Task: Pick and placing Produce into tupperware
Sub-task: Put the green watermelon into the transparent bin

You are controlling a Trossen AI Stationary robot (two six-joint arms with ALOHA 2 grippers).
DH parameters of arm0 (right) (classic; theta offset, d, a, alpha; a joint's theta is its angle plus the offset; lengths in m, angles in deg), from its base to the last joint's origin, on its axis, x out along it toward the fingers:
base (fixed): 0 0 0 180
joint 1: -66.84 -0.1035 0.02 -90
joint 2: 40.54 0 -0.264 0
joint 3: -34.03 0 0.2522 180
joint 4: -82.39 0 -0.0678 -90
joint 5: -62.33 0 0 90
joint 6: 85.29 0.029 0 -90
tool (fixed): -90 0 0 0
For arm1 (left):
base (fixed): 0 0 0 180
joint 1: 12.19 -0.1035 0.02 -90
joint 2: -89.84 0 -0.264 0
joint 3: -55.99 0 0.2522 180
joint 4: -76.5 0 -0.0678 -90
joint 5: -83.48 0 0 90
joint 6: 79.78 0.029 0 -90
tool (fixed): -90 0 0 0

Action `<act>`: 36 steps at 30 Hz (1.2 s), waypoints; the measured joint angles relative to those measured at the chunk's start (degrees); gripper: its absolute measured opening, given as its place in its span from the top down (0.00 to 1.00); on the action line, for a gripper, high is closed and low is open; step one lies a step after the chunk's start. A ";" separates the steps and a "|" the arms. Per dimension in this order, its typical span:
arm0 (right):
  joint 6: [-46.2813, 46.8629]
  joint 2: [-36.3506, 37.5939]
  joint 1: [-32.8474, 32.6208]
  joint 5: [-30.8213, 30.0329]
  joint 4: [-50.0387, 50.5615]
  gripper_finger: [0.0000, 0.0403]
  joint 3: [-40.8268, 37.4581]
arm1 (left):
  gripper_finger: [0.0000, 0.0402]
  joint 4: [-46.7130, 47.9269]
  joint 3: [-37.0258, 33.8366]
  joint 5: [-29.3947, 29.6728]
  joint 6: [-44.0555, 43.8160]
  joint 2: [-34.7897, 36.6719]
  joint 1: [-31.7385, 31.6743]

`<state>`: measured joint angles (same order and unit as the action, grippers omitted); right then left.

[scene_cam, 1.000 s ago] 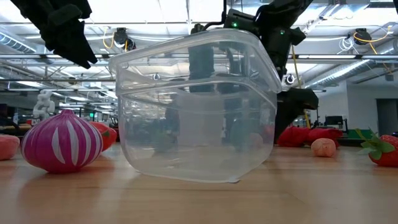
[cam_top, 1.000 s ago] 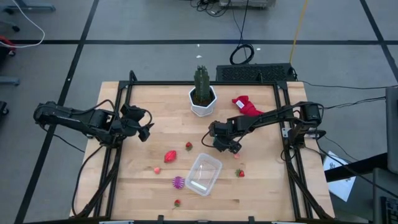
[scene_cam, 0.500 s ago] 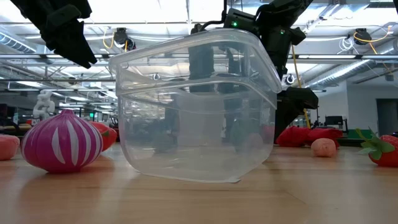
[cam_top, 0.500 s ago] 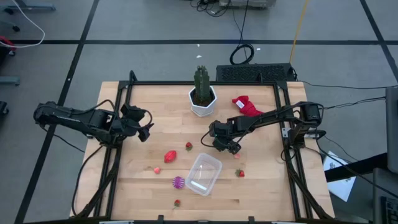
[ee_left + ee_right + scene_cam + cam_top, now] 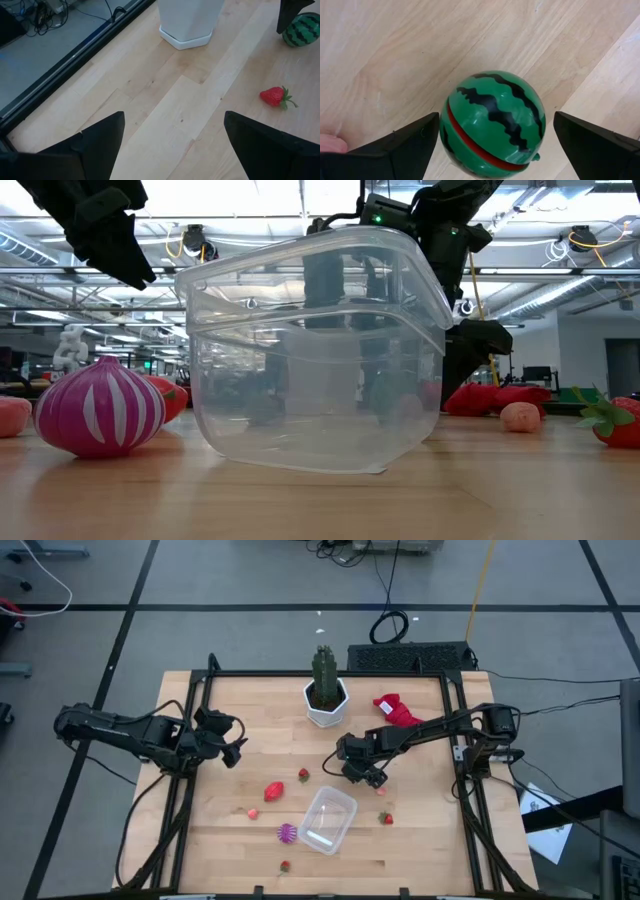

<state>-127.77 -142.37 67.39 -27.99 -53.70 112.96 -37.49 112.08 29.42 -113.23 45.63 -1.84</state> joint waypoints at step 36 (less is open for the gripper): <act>1.36 0.05 -0.07 -2.79 -4.30 0.06 -2.89 | 0.13 0.00 0.00 -0.02 -0.02 0.01 0.00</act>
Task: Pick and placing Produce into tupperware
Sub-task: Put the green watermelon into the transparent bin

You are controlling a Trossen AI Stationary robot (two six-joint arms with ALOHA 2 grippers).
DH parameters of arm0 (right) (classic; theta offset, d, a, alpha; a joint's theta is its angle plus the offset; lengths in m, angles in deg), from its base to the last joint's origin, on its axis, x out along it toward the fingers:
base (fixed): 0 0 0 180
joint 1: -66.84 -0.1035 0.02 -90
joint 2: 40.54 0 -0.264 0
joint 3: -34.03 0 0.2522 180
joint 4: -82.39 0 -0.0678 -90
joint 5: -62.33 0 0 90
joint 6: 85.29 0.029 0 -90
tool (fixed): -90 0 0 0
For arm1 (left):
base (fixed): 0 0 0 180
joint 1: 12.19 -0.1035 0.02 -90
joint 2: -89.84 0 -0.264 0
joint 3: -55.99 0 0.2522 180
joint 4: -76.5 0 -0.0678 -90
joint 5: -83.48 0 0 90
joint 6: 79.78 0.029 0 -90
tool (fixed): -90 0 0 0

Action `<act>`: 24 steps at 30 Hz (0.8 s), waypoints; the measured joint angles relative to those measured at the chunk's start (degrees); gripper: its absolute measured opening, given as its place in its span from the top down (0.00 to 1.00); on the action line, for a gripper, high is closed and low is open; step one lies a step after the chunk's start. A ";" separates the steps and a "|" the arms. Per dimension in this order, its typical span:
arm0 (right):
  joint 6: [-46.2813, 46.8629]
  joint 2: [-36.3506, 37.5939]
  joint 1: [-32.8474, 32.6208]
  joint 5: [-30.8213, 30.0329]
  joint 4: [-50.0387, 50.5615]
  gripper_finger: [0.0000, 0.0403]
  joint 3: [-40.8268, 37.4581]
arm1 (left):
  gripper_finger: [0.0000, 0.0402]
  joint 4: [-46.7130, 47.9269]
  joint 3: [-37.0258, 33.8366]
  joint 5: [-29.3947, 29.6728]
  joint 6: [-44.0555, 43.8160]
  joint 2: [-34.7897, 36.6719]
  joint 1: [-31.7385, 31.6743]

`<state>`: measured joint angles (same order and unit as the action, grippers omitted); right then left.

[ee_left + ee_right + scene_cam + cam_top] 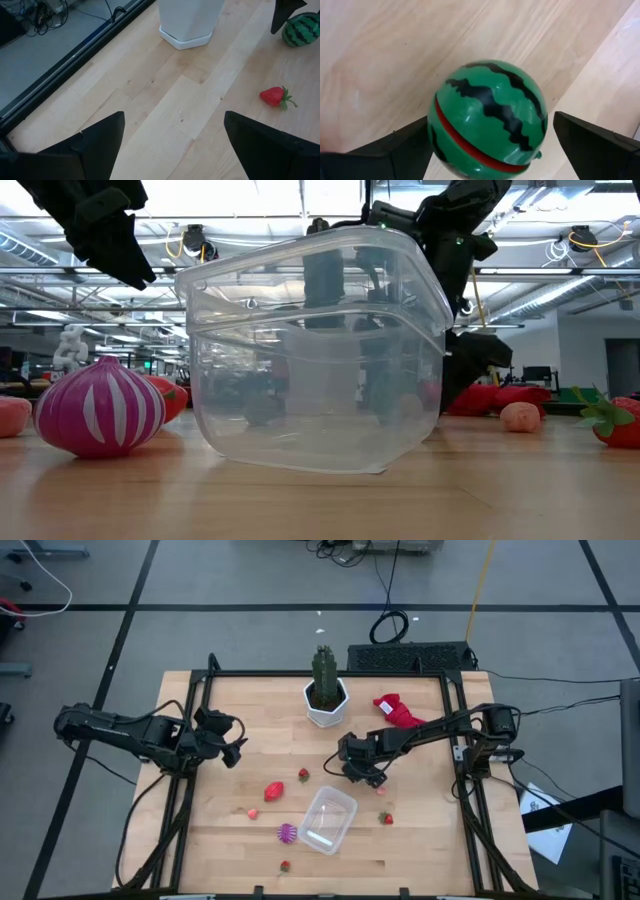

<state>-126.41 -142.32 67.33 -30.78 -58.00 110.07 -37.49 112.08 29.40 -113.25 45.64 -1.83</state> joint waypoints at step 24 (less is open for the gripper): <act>1.44 -0.02 -0.02 -0.07 -1.23 0.30 0.00 | 0.13 0.00 0.00 0.00 0.00 -0.01 0.00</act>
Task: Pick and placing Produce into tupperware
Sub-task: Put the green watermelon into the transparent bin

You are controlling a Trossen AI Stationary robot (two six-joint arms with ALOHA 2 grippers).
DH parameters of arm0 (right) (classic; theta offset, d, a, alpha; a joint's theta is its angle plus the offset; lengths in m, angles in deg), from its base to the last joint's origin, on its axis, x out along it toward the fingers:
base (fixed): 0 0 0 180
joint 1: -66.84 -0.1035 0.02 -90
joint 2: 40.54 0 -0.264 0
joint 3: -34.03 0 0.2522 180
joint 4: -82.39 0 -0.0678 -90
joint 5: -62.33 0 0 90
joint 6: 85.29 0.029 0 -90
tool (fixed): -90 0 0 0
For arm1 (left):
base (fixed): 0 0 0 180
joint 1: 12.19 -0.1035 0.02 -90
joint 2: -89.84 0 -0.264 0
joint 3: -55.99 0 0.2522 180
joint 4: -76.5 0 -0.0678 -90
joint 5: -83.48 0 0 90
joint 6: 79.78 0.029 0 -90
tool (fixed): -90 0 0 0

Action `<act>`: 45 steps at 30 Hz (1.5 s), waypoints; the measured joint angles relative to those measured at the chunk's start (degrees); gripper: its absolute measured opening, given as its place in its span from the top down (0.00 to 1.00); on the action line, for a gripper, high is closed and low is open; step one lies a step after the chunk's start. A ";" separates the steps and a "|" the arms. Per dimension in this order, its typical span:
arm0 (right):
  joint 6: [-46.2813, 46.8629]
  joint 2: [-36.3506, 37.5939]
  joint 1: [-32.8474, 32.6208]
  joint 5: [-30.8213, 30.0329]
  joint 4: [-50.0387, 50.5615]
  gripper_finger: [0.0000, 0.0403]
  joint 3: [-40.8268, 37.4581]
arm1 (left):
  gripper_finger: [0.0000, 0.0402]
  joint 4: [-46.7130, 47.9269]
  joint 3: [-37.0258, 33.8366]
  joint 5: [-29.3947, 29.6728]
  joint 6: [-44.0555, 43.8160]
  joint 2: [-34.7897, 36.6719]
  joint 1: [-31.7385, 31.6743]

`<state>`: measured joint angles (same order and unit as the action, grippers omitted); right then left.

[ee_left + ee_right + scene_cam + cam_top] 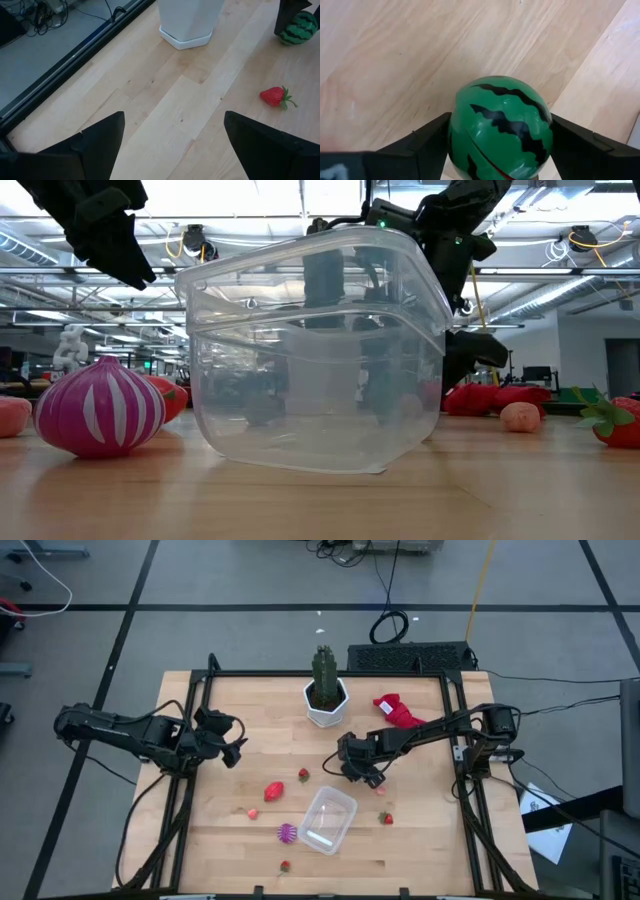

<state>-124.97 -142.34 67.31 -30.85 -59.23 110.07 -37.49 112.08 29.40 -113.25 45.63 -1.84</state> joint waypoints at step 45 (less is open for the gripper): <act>13.18 10.80 -8.17 -9.06 5.02 0.31 4.32 | 0.13 -0.28 -0.02 -1.95 -1.53 0.00 0.02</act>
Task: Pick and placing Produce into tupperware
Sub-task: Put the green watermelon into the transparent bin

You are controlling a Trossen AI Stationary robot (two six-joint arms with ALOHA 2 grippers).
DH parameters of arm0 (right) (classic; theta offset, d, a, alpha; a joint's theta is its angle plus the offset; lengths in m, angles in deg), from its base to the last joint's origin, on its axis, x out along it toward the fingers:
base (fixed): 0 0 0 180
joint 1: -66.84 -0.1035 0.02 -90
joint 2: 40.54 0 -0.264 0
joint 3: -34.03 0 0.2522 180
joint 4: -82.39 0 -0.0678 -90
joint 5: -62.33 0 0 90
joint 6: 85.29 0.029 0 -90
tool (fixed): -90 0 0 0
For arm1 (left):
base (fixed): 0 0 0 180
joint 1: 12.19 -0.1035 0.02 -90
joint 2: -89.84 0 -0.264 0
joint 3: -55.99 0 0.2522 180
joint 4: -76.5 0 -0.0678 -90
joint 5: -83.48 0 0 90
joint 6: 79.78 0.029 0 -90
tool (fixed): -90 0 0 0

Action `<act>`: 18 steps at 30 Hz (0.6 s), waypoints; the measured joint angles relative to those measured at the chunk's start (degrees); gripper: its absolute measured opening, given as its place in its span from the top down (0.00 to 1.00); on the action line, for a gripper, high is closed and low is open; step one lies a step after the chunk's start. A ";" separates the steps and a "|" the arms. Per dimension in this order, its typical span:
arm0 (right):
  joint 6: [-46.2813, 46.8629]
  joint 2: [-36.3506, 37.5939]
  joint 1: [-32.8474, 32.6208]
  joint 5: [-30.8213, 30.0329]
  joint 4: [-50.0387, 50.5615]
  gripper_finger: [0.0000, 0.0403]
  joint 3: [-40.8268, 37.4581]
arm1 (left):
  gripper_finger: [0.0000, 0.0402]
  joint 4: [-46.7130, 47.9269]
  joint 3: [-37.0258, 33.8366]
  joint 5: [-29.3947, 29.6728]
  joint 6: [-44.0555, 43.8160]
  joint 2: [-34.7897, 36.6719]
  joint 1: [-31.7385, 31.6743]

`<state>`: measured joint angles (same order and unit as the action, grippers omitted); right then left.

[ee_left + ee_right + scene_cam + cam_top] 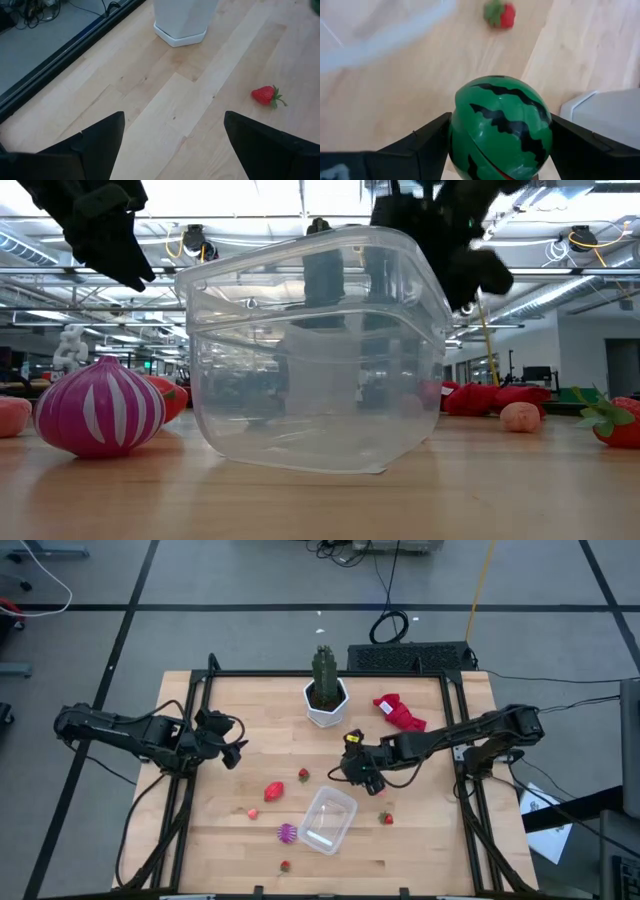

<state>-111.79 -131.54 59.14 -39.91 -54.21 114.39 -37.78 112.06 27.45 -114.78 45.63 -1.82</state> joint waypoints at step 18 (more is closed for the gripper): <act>13.96 -8.66 -10.19 0.00 6.96 0.31 20.33 | 0.13 0.04 0.00 -1.59 0.24 0.00 0.00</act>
<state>-97.83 -140.20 48.94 -39.90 -47.25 134.72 -37.74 112.06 25.86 -114.54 45.63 -1.82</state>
